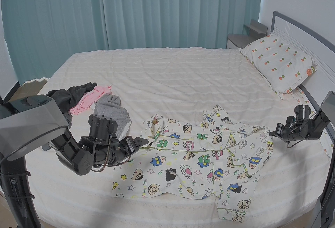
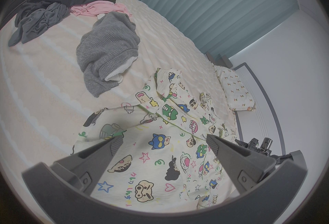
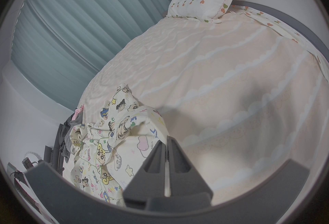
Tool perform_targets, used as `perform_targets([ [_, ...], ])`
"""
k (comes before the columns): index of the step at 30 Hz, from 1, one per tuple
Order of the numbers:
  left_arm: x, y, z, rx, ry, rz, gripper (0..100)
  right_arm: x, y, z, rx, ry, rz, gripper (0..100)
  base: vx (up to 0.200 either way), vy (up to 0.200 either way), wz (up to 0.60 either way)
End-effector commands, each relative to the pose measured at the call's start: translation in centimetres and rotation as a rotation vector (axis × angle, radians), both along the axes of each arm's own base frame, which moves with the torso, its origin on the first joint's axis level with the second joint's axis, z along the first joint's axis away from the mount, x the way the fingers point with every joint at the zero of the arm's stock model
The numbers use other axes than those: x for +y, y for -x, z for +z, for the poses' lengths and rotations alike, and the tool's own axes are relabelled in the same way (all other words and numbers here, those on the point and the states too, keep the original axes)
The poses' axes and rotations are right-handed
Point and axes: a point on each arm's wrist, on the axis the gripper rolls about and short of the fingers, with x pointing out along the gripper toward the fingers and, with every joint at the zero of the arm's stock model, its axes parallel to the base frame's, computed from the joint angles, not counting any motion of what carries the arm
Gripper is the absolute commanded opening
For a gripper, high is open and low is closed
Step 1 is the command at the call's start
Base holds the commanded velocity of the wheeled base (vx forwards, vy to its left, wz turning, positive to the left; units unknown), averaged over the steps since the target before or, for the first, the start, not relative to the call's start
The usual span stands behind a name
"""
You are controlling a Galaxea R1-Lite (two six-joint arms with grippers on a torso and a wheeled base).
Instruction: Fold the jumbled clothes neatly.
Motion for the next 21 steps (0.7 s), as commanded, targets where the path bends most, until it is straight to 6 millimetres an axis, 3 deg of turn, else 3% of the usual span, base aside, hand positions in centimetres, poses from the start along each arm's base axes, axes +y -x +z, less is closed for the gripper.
perform_targets([
  [1,0.1,0.3,-0.8,0.027,-0.008,-0.002,100,-0.6,-0.3,0.2,-0.012,0.014,-0.002,0,0.000,0.000,0.00],
  [10,0.5,1.6,-1.6,0.047,-0.009,-0.005,100,-1.7,-1.4,1.3,-0.003,0.018,-0.012,0,0.000,0.000,0.00],
  [13,0.5,1.8,-1.7,0.032,-0.002,-0.007,100,-1.7,-1.6,0.5,0.026,0.025,0.004,0,0.000,0.000,0.00],
  [14,0.5,1.9,-1.7,0.032,-0.002,-0.007,100,-1.7,-1.6,0.4,0.026,0.028,0.004,100,0.000,0.000,0.00],
  [17,0.7,2.6,-1.9,0.049,-0.006,-0.010,100,-1.4,-1.6,-0.1,0.041,0.050,-0.007,100,0.000,0.000,0.00],
  [21,1.1,3.9,-1.7,0.069,0.024,-0.035,100,-1.6,-1.2,1.7,0.010,0.054,-0.023,100,0.000,0.000,0.00],
])
